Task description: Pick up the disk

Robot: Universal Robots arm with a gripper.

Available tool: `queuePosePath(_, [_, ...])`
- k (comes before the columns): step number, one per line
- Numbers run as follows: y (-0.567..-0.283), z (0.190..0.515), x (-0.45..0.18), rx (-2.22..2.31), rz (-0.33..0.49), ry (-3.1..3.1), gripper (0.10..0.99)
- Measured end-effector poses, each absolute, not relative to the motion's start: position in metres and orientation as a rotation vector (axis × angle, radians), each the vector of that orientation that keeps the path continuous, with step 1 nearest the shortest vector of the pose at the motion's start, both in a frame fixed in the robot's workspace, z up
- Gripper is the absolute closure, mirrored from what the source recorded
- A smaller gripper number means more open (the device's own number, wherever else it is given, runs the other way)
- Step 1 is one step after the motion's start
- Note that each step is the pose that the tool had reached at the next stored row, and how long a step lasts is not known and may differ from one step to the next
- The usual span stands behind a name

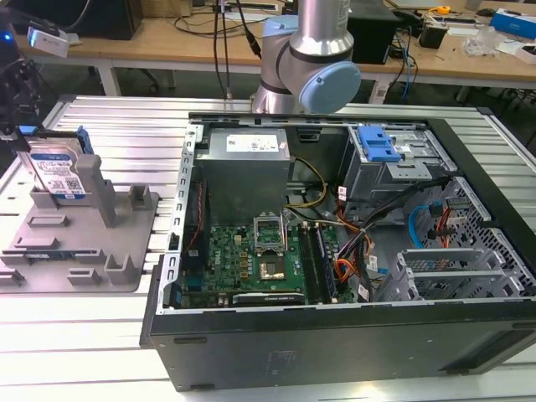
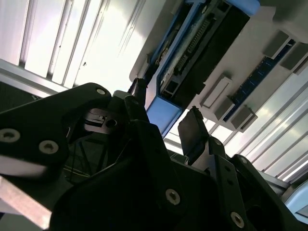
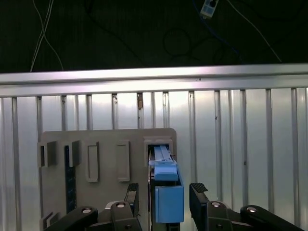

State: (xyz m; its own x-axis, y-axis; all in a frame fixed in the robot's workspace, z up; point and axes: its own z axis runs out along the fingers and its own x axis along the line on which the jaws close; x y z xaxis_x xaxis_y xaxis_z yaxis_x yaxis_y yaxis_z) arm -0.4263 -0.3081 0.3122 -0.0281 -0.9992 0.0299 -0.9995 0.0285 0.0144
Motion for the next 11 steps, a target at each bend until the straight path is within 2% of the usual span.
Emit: queuePosePath(11, [-0.3081, 0.3028, -0.4263, 2.170, 0.016, -2.228, 0.545])
